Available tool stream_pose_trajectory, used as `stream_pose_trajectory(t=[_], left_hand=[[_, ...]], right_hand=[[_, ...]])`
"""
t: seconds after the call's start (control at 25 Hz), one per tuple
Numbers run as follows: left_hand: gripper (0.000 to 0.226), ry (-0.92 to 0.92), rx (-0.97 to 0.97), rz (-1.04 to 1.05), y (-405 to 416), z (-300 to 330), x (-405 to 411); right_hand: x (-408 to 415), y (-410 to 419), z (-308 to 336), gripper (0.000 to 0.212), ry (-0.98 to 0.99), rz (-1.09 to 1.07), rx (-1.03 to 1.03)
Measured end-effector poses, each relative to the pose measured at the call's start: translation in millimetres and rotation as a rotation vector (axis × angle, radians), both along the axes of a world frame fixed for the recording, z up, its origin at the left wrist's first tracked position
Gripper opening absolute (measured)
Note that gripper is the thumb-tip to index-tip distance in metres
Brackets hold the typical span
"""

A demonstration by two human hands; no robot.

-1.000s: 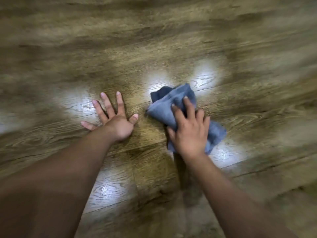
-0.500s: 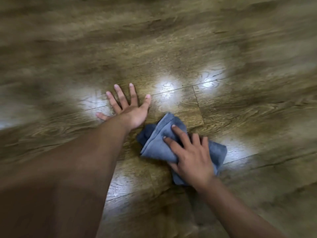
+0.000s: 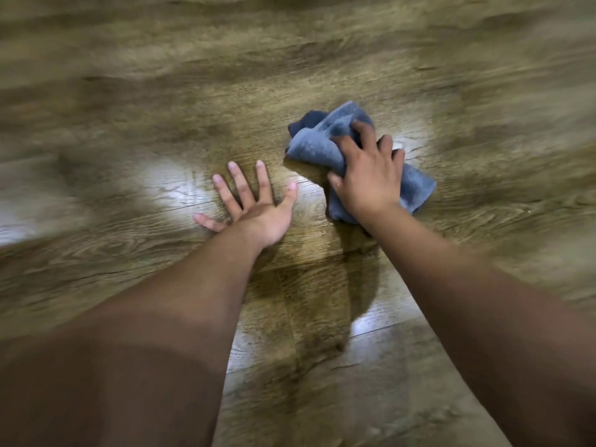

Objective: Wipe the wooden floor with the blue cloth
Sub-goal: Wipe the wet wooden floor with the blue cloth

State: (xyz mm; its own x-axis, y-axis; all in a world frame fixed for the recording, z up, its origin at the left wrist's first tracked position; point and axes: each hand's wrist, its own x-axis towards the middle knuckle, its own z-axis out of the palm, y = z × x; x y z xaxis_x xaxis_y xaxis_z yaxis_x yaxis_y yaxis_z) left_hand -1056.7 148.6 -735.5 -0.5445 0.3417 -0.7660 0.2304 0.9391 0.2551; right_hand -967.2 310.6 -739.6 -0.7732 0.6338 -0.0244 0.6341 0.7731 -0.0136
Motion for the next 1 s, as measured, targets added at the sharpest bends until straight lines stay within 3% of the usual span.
stream_pose_trajectory(t=[0.16, 0.36, 0.52, 0.64, 0.88, 1.0], left_hand=[[0.075, 0.017, 0.018, 0.012, 0.5, 0.1, 1.1], [0.092, -0.034, 0.007, -0.028, -0.9, -1.1, -3.1], [0.104, 0.001, -0.023, -0.070, -1.4, -2.9, -2.2], [0.107, 0.052, -0.035, -0.077, -2.7, -9.4, -1.8], [0.106, 0.139, -0.037, -0.033, -1.1, -15.6, 4.7], [0.100, 0.361, -0.009, -0.013, -1.9, -20.2, 23.5]], right_hand=[[57.7, -52.0, 5.9, 0.056, 0.023, 0.021, -0.005], [167.8, -122.0, -6.1, 0.063, 0.061, 0.105, -0.035], [196.1, -104.5, -10.1, 0.064, 0.028, 0.364, -0.062], [189.2, -66.1, -9.9, 0.066, 0.016, 0.437, -0.034], [157.6, 28.2, -4.5, 0.067, 0.033, 0.117, 0.028], [144.6, 67.2, -8.7, 0.065, 0.059, -0.018, 0.044]])
